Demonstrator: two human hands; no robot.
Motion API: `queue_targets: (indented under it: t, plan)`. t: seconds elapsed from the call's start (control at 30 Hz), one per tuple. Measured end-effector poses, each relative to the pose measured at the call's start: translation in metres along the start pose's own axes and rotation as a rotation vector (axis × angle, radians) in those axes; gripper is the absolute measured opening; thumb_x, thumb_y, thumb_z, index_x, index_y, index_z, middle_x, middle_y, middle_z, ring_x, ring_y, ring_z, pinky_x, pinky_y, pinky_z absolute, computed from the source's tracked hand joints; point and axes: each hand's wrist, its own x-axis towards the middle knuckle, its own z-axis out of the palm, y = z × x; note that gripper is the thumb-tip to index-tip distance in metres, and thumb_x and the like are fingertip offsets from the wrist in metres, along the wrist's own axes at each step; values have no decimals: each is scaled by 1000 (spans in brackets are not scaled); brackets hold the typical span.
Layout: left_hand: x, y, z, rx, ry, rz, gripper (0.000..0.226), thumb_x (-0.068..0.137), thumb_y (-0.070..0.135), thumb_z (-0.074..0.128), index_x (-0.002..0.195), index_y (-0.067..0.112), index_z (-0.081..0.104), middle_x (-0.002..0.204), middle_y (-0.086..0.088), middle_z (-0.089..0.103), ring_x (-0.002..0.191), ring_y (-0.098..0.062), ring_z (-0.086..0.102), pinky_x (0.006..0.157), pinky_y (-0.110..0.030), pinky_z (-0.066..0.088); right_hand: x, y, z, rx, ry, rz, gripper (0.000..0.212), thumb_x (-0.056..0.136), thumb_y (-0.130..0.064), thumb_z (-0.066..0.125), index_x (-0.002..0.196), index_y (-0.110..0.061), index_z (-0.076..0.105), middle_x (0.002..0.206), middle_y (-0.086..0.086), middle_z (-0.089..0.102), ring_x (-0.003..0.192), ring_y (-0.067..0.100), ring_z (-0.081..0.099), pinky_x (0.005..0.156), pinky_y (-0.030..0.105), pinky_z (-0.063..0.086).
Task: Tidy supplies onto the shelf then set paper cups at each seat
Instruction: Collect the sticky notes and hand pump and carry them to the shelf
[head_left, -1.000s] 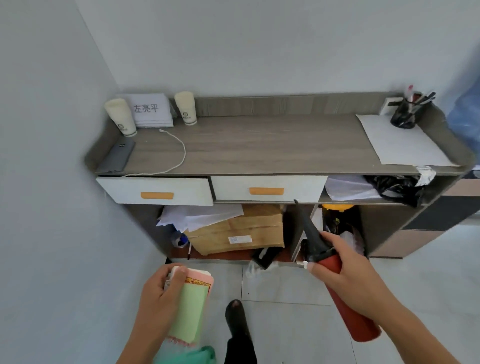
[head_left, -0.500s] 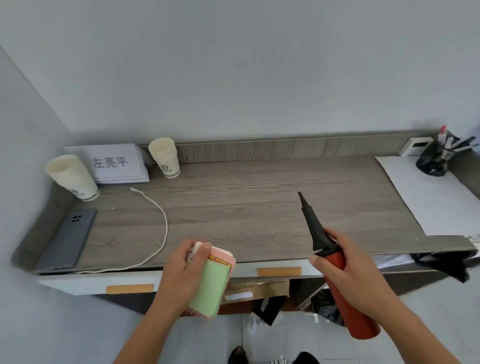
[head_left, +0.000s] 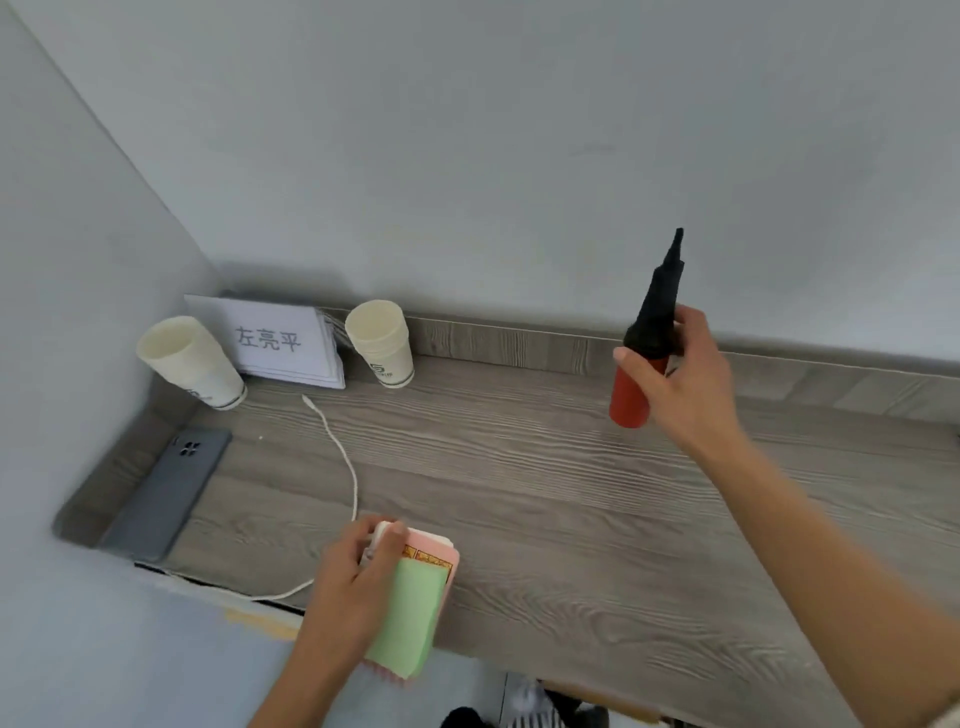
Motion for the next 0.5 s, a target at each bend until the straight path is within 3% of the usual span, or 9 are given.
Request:
queue_targets:
  t: [0.13, 0.23, 0.37, 0.5]
  plan:
    - [14, 3, 9, -59, 37, -75, 28, 97, 33, 47, 81, 15, 61, 73, -7, 61, 66, -21, 55, 61, -33, 42, 27, 17, 24, -9, -7, -18, 60, 83, -33, 72, 133, -19, 43, 125, -1, 62, 110, 15, 57, 92, 40, 47]
    - [37, 15, 19, -93, 34, -141, 19, 98, 28, 46, 88, 25, 61, 85, -4, 64, 72, -18, 59, 61, -30, 46, 32, 33, 33, -6, -3, -1, 60, 83, -32, 72, 134, -16, 45, 114, -4, 63, 98, 14, 57, 85, 35, 47]
    - [85, 37, 39, -155, -112, -162, 19, 82, 23, 47, 90, 24, 65, 93, -15, 69, 82, -32, 67, 71, -48, 56, 38, 40, 34, 3, 42, 39, 60, 82, -33, 73, 133, -13, 48, 114, -2, 64, 98, 18, 59, 86, 38, 50]
    - [130, 69, 86, -136, -167, -80, 22, 90, 15, 41, 96, 6, 60, 88, -9, 64, 72, -21, 60, 56, -18, 49, 38, 38, 40, -39, 44, 37, 59, 83, -34, 72, 134, -15, 48, 115, -1, 66, 96, 12, 57, 86, 36, 51]
